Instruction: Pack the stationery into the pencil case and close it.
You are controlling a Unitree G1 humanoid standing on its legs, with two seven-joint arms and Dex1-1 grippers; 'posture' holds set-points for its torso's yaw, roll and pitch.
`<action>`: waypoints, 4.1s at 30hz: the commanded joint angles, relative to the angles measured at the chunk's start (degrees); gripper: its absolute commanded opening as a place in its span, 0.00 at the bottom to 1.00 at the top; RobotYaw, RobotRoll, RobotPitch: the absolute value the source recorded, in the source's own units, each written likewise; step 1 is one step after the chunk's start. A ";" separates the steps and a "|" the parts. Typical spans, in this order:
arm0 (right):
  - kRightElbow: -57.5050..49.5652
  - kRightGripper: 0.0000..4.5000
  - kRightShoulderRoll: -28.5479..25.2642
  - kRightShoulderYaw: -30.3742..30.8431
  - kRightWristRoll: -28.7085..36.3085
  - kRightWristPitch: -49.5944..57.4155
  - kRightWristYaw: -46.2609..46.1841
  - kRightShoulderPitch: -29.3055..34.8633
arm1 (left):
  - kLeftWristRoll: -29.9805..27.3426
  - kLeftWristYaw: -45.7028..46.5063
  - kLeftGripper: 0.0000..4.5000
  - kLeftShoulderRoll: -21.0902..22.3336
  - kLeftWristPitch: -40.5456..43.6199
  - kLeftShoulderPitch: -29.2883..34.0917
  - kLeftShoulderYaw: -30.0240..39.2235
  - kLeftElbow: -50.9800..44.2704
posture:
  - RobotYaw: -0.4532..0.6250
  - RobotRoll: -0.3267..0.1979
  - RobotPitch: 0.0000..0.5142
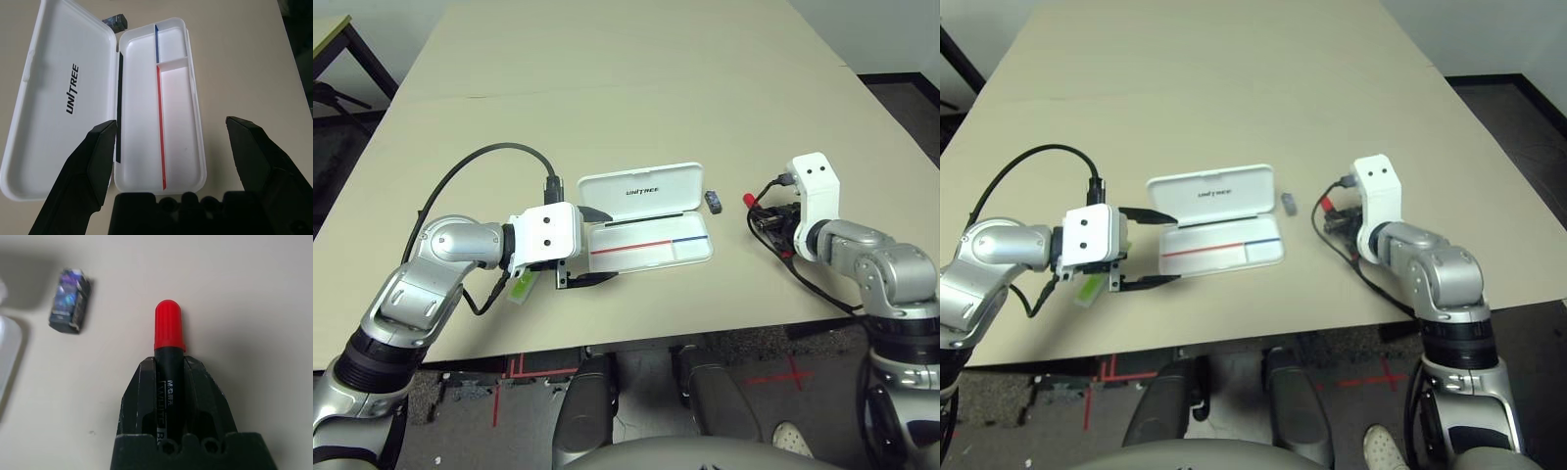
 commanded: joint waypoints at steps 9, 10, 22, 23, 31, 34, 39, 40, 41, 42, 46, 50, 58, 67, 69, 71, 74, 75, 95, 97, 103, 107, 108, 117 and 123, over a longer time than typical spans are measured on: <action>3.55 0.12 -16.38 15.38 -1.79 -22.89 34.06 -6.10 | -0.75 0.18 1.00 0.68 3.26 -1.61 -0.16 -3.28 | 0.42 0.62 0.33; 4.22 0.12 -16.59 16.27 -2.23 -25.72 36.40 -6.80 | -0.71 0.20 1.00 0.71 3.45 -1.60 -0.09 -3.39 | 0.42 0.62 0.33; 9.48 0.12 -8.44 22.97 -11.85 -47.48 43.24 -11.47 | -0.30 0.79 1.00 1.48 3.47 -0.28 0.52 -3.76 | 0.45 0.62 0.32; 10.00 0.12 -7.50 23.35 -12.80 -48.71 42.93 -11.79 | -0.31 0.87 1.00 1.50 3.50 -0.28 0.50 -3.78 | 0.45 0.62 0.32; 13.53 0.12 2.75 26.50 -17.10 -54.70 40.80 -14.29 | 0.08 1.36 1.00 1.47 3.22 0.14 -0.05 -3.72 | 0.45 0.62 0.32; 14.73 0.12 5.87 28.11 -18.35 -56.38 41.06 -15.01 | 0.29 1.41 1.00 1.43 2.83 0.23 -0.16 -3.39 | 0.45 0.62 0.32; 17.63 0.12 8.57 29.40 -20.02 -59.10 41.18 -16.23 | 0.46 1.56 1.00 1.61 1.81 1.37 0.29 -3.04 | 0.47 0.62 0.33; 18.34 0.12 8.77 29.67 -20.58 -59.98 41.12 -16.49 | 0.48 1.67 1.00 1.67 1.73 1.72 0.42 -3.21 | 0.47 0.62 0.32; 18.98 0.12 8.85 29.86 -21.21 -60.87 41.11 -16.72 | 0.48 1.80 1.00 1.70 1.77 1.94 0.51 -3.40 | 0.47 0.62 0.32; 19.48 0.12 8.92 29.95 -21.67 -61.53 41.14 -16.89 | 0.47 1.90 1.00 1.72 1.80 2.05 0.55 -3.51 | 0.47 0.62 0.32; 21.61 0.12 9.32 29.66 -22.76 -63.63 41.12 -17.57 | 0.38 2.49 1.00 1.63 2.36 1.89 0.29 -4.08 | 0.47 0.62 0.32; 22.74 0.12 9.64 29.66 -23.33 -64.49 41.25 -17.82 | 0.32 2.87 1.00 1.42 2.75 1.39 -0.18 -4.26 | 0.46 0.62 0.32; 20.59 0.60 10.22 26.61 -19.91 -62.22 40.87 -16.69 | -0.03 3.09 1.00 1.35 3.84 0.57 -0.43 -4.82 | 0.46 0.62 0.33; 10.09 1.00 1.88 16.24 -6.38 -49.79 45.88 -10.13 | -0.43 3.44 1.00 1.81 4.41 1.84 0.95 -5.01 | 0.47 0.62 0.33; 8.89 1.00 -0.74 14.08 -4.64 -48.96 46.65 -7.98 | -0.45 3.50 1.00 2.01 4.40 2.27 1.31 -4.99 | 0.47 0.62 0.33; 7.46 1.00 -3.42 11.94 -2.81 -47.85 47.44 -5.37 | -0.45 3.63 1.00 2.27 4.33 2.83 1.77 -4.86 | 0.46 0.62 0.33; 5.22 1.00 -7.11 9.31 -0.87 -46.62 48.19 -1.47 | -0.36 3.86 1.00 2.54 4.09 3.60 2.47 -4.52 | 0.46 0.62 0.33; 4.46 1.00 -8.26 8.52 -0.29 -46.37 48.49 -0.12 | -0.35 3.96 1.00 2.55 4.02 3.82 2.73 -4.31 | 0.45 0.62 0.33; 4.26 1.00 -10.08 7.67 1.95 -46.31 47.65 2.48 | -1.73 26.35 1.00 -3.16 38.81 12.41 13.68 -9.05 | 0.45 0.62 0.34; 4.71 1.00 -9.95 7.91 1.75 -46.59 47.66 2.21 | -2.51 27.56 1.00 -4.09 42.13 12.35 14.15 -9.52 | 0.46 0.62 0.34; 5.42 1.00 -9.50 8.52 1.04 -47.45 47.55 1.61 | -3.50 32.40 1.00 -8.98 49.09 11.25 15.49 -7.23 | 0.46 0.62 0.34; 5.47 1.00 -9.45 8.64 0.75 -47.70 47.39 1.54 | -3.96 34.24 1.00 -10.83 51.54 10.97 15.65 -6.36 | 0.45 0.62 0.34; 5.39 1.00 -9.43 8.64 0.72 -47.72 47.34 1.60 | -3.97 34.50 1.00 -10.86 51.92 10.88 15.64 -6.25 | 0.45 0.62 0.34; 5.09 1.00 -9.86 8.49 0.81 -47.74 47.39 1.92 | -4.72 36.21 0.86 -11.19 55.41 10.18 16.46 -5.09 | 0.44 0.62 0.34; 5.20 1.00 -10.07 8.60 0.79 -47.81 47.81 1.82 | -5.56 36.02 0.36 -10.85 56.66 10.01 16.42 -5.75 | 0.44 0.62 0.34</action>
